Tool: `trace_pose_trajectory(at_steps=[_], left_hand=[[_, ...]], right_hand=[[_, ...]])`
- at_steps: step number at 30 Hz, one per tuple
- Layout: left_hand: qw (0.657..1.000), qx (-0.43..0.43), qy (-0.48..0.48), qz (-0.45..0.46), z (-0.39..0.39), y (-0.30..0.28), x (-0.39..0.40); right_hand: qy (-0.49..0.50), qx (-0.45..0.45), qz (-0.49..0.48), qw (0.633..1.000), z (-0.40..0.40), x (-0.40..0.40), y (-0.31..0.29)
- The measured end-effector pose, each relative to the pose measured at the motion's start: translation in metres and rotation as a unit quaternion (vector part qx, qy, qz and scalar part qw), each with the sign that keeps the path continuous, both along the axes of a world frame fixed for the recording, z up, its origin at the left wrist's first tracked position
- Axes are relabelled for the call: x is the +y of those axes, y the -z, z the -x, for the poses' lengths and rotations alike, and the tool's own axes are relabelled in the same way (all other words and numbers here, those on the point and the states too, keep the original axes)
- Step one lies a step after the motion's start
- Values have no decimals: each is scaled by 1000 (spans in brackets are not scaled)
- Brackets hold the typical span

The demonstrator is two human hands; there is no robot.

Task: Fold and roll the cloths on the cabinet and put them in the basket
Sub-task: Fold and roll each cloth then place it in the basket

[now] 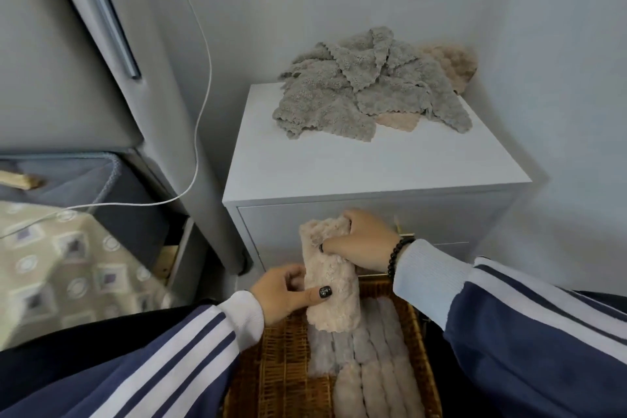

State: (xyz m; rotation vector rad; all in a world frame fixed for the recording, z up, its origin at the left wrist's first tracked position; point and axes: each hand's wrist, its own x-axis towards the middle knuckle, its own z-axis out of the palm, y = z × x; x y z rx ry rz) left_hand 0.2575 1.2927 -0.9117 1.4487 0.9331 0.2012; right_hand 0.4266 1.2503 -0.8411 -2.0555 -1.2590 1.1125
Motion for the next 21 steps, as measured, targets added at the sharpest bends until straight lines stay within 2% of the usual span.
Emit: trace_pose_trajectory(at_steps=[6, 9, 14, 18, 21], left_hand=[[984, 164, -69, -31, 9, 76, -7], [972, 230, -42, -30, 13, 101, -24], [963, 266, 48, 20, 20, 140, -58], [957, 283, 54, 35, 25, 167, -75], [956, 270, 37, 111, 30, 192, -83]], right_hand=[[31, -65, 71, 995, 17, -13, 85], [54, -84, 102, 990, 25, -32, 124], [86, -53, 147, 984, 49, -55, 183], [105, -15, 189, 976, 59, -60, 220], [108, -2, 210, 972, 66, -63, 241]])
